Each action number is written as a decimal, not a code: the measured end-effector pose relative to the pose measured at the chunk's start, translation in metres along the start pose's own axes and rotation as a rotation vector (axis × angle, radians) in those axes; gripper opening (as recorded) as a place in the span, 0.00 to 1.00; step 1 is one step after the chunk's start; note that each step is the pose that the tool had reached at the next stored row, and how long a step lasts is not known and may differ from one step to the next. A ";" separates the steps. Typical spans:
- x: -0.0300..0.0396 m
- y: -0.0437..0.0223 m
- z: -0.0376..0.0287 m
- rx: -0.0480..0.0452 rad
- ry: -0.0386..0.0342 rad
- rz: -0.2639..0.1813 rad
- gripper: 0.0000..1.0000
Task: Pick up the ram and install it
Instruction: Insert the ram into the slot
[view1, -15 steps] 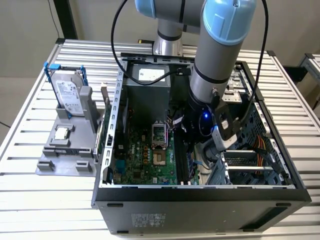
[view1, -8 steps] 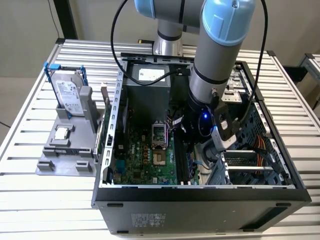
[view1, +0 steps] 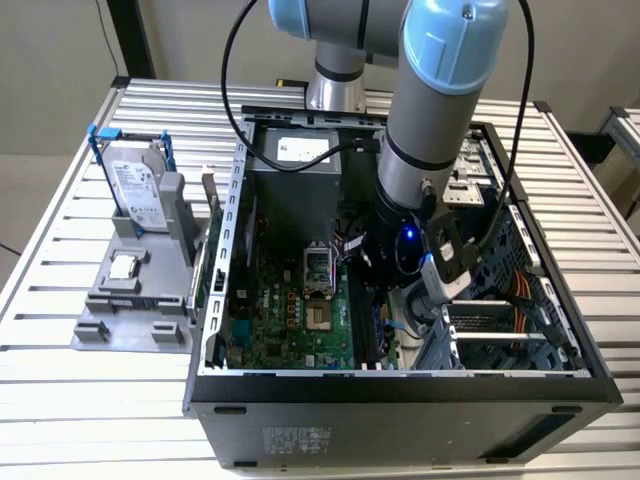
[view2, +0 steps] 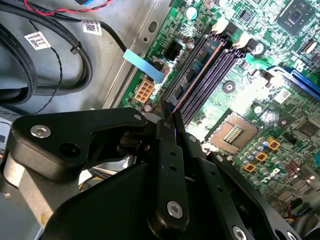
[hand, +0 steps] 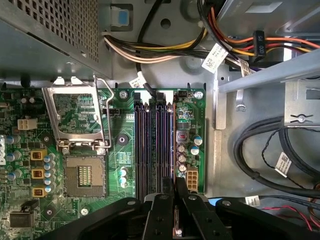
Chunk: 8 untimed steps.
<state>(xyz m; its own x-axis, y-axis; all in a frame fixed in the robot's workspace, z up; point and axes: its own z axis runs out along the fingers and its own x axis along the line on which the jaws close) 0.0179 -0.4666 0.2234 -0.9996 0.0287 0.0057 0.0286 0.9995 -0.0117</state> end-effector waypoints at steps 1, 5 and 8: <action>0.0004 0.0000 0.0000 0.0000 0.0000 0.001 0.00; 0.0014 0.0000 0.0004 -0.0002 0.0000 0.001 0.00; 0.0015 0.0000 0.0013 -0.0003 0.0000 0.005 0.00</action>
<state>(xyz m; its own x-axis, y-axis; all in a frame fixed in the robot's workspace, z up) 0.0164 -0.4666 0.2221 -0.9994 0.0336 0.0056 0.0335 0.9994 -0.0114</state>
